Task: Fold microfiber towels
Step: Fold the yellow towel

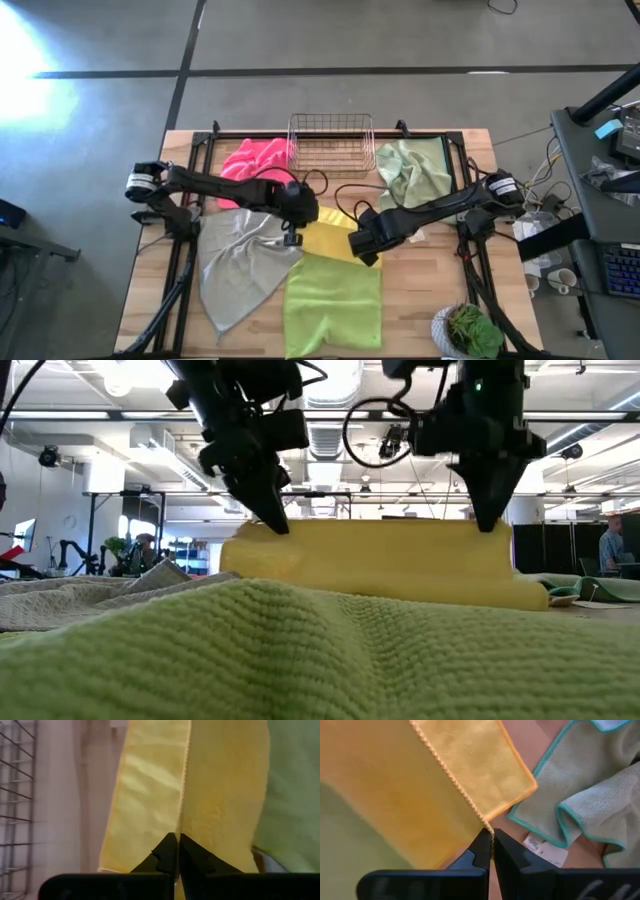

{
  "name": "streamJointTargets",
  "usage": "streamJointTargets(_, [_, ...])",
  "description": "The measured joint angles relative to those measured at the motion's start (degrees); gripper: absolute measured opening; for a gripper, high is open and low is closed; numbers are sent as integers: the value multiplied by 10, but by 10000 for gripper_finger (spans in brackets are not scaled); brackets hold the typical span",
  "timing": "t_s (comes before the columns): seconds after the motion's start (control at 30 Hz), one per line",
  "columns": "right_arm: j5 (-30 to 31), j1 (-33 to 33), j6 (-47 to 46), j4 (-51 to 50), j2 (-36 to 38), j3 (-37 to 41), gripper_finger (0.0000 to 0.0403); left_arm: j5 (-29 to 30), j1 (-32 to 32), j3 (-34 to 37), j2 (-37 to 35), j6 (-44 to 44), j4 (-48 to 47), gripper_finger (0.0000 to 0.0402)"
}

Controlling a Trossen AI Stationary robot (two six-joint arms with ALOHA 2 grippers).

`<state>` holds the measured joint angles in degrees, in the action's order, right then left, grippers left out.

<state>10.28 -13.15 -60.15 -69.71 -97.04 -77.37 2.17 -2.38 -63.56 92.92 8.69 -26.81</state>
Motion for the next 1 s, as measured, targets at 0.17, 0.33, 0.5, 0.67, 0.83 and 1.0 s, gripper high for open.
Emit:
streamJointTargets(0.17, [4, 6, 3, 2, -11, 14, 8, -3, -13, 1, 9, 32, 24, 0])
streamJointTargets(0.33, [28, 13, 8, 1, -13, 23, 8, -3, -13, -1, 36, 40, 22, 0])
streamJointTargets(0.5, [39, 12, 14, 3, -12, 23, 8, -3, -14, 0, 52, 38, 22, 0])
streamJointTargets(0.67, [39, 12, 29, 9, -13, 23, 10, -3, -14, 0, 52, 38, 21, 0])
streamJointTargets(0.83, [40, 12, 31, 12, -13, 23, 18, -3, -14, -2, 50, 42, 22, 0])
streamJointTargets(1.0, [46, 14, 32, 14, -13, 23, 19, -3, -14, 1, 50, 42, 21, 20])
